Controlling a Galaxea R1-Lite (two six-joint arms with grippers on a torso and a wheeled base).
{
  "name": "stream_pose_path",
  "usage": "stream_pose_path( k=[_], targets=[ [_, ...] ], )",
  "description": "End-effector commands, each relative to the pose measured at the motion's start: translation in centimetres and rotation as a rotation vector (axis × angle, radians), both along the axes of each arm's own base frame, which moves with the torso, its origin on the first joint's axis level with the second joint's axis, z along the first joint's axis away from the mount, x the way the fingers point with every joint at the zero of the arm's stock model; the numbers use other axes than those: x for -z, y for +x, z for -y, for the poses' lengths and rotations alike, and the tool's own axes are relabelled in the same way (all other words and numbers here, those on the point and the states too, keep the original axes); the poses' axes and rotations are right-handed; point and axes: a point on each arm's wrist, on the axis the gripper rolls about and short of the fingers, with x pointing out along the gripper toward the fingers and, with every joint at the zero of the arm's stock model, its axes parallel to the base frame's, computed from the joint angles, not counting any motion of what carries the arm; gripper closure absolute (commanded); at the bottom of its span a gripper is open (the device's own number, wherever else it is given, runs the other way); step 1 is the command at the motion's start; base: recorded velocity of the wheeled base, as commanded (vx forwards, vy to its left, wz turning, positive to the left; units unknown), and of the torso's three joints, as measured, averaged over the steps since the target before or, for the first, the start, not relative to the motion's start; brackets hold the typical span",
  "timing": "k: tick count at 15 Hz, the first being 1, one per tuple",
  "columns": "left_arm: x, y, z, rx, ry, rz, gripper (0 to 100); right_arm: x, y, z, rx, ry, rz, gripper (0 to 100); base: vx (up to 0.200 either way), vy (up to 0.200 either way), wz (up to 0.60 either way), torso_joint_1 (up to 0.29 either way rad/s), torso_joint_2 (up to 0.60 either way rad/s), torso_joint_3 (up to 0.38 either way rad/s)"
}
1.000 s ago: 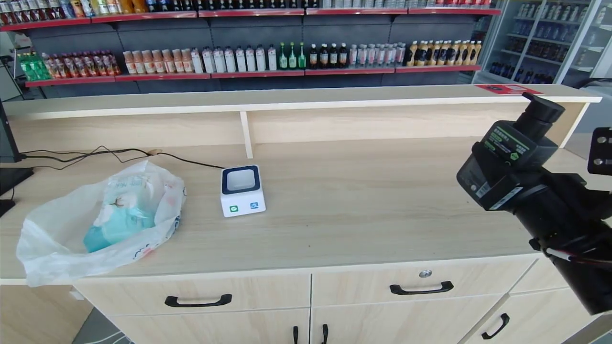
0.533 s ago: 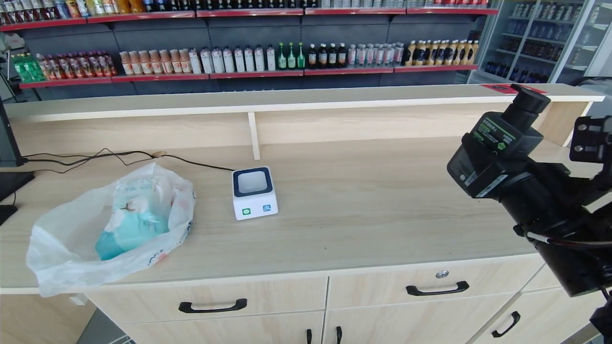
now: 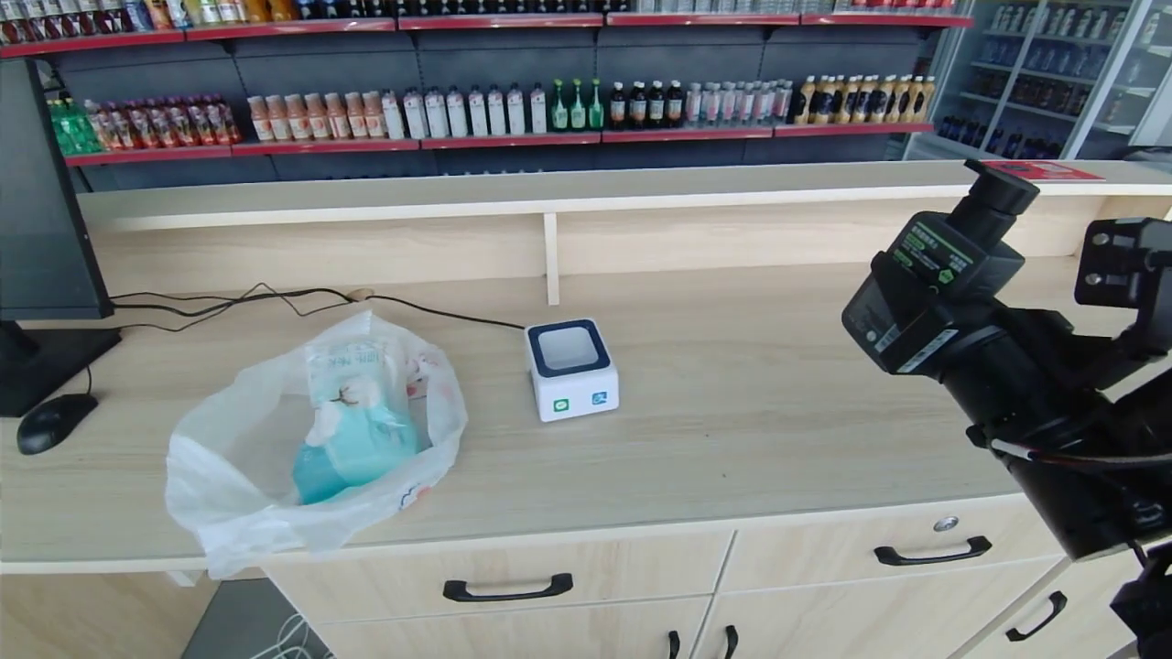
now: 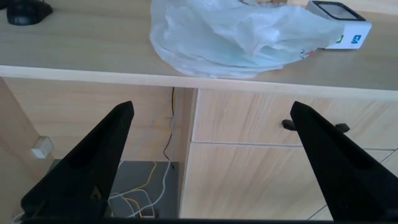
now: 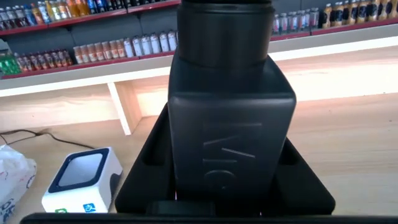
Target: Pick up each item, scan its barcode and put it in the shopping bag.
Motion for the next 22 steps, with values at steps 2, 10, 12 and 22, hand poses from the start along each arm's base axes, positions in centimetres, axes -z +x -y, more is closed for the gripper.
stream_pose_path(
  k=[2,10,12,22],
  targets=[
    [0.0,0.0,0.0,0.001,0.0,0.001,0,0.2,0.2,-0.3,-0.008,-0.002,-0.007,100,0.0,0.2,0.0,0.002,0.0,0.002],
    [0.0,0.0,0.0,0.001,0.003,0.001,0,0.4,-0.2,-1.2,-0.049,0.003,-0.015,100,0.0,0.125,0.0,0.002,0.0,0.001],
    [0.0,0.0,0.0,0.001,0.001,0.001,0,0.4,0.1,-1.4,-0.057,0.003,-0.013,100,0.0,0.0,0.0,0.0,0.0,0.0],
    [0.0,0.0,0.0,0.001,0.003,0.004,0,2.0,4.3,-1.9,-0.07,-0.097,-0.027,100,0.0,0.0,0.18,0.0,0.0,0.001]
  ],
)
